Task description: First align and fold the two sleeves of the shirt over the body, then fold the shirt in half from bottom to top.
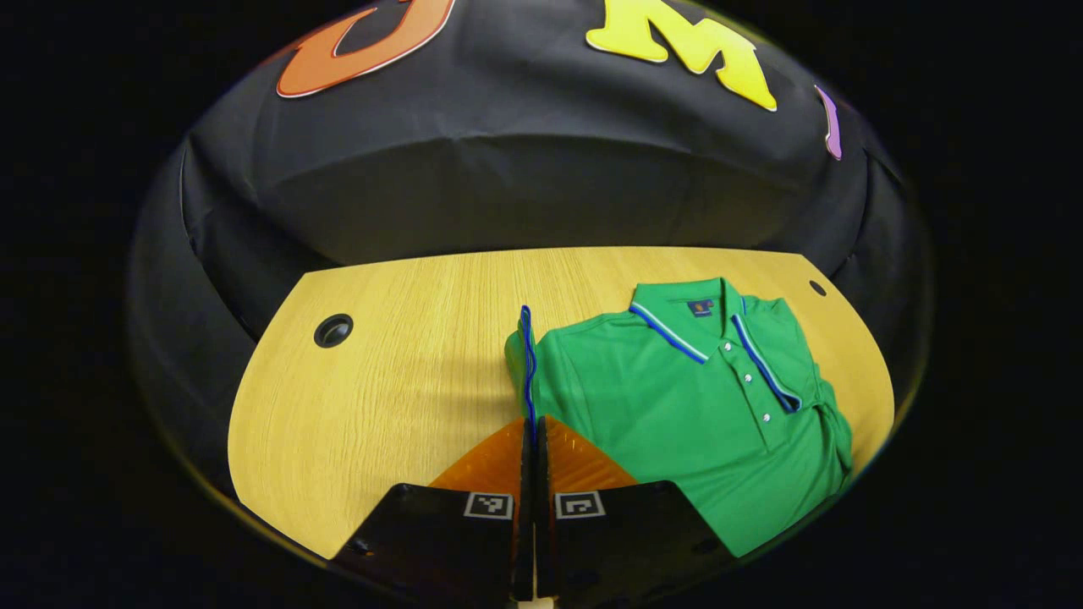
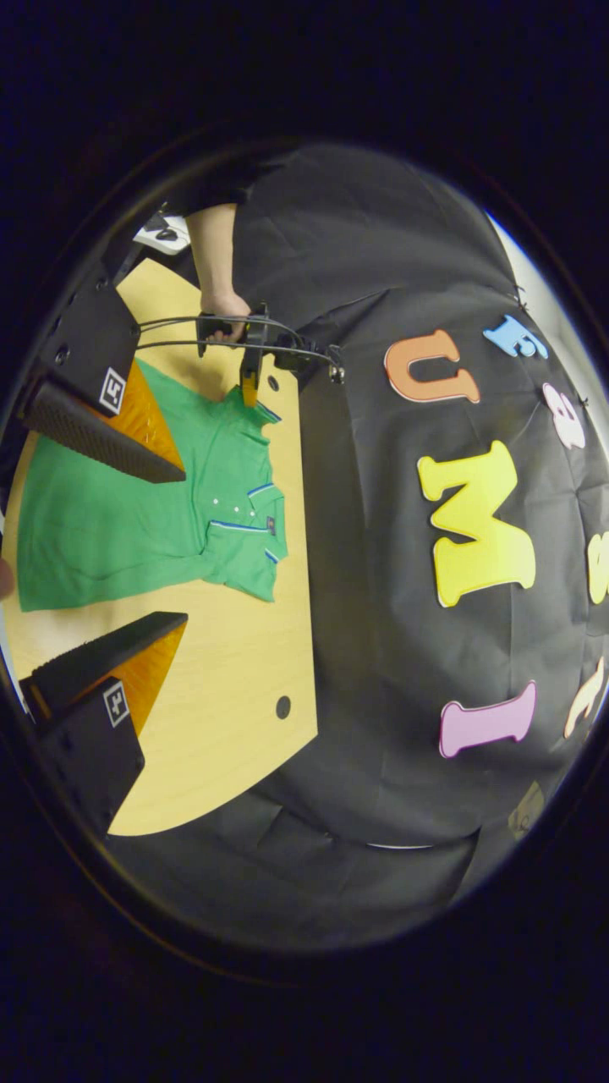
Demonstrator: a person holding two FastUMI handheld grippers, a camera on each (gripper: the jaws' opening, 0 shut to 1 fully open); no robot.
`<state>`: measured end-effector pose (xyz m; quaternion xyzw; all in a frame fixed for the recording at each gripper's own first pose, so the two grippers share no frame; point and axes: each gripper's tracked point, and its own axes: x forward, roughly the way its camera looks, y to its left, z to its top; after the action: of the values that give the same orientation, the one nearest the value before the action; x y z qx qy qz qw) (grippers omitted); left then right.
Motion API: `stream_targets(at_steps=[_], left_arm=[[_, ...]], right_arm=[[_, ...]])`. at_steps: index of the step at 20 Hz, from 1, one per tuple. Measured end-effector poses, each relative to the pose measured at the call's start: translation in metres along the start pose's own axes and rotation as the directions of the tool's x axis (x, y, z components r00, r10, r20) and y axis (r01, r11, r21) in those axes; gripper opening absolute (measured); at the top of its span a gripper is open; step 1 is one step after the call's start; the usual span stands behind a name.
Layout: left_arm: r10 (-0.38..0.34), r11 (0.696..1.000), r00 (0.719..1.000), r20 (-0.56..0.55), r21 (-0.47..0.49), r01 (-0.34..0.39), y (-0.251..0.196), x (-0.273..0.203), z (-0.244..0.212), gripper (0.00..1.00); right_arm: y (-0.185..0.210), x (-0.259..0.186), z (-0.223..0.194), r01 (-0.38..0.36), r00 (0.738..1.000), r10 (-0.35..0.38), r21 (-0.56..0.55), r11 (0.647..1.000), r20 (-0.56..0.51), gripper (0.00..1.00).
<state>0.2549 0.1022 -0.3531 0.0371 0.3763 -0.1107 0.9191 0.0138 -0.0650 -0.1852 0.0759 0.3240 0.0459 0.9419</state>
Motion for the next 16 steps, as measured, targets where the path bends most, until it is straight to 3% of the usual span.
stream_targets(at_steps=[2,4,5,8,9,11,12,13,16], left_arm=[[-0.009,1.000,1.000,0.009,-0.017,0.009,-0.016,-0.007,0.010,0.04],[-0.014,0.999,1.000,0.010,-0.030,0.014,-0.031,-0.011,0.018,0.04],[-0.021,0.999,1.000,0.012,-0.031,0.021,-0.041,-0.013,0.021,0.04],[-0.048,0.999,0.999,0.018,-0.024,0.049,-0.072,-0.017,0.029,0.04],[-0.056,0.998,0.998,0.018,-0.020,0.057,-0.082,-0.015,0.030,0.04],[-0.058,0.998,0.998,0.009,-0.005,0.058,-0.096,-0.010,0.030,0.04],[-0.053,0.999,0.999,-0.001,-0.001,0.053,-0.103,-0.007,0.029,0.04],[-0.054,0.999,0.998,-0.014,0.000,0.054,-0.111,-0.003,0.026,0.04],[-0.059,0.998,0.997,-0.040,-0.003,0.059,-0.132,0.009,0.019,0.05]], right_arm=[[-0.004,-0.002,0.001,0.008,1.000,-0.008,0.008,1.000,0.003,0.98],[-0.009,-0.006,0.002,0.023,1.000,-0.023,0.010,1.000,0.007,0.93],[-0.012,-0.009,0.003,0.032,0.999,-0.033,0.009,0.999,0.015,0.98],[-0.023,-0.023,0.007,0.054,0.998,-0.054,0.023,0.998,0.036,0.93],[-0.027,-0.025,0.005,0.059,0.998,-0.060,0.034,0.998,0.034,0.98],[-0.034,-0.030,0.002,0.071,0.997,-0.073,0.052,0.996,0.034,0.98],[-0.038,-0.033,0.002,0.080,0.996,-0.082,0.055,0.995,0.038,0.93],[-0.042,-0.036,0.002,0.087,0.995,-0.089,0.058,0.995,0.041,0.98],[-0.052,-0.045,-0.002,0.108,0.993,-0.111,0.066,0.992,0.042,0.98]])
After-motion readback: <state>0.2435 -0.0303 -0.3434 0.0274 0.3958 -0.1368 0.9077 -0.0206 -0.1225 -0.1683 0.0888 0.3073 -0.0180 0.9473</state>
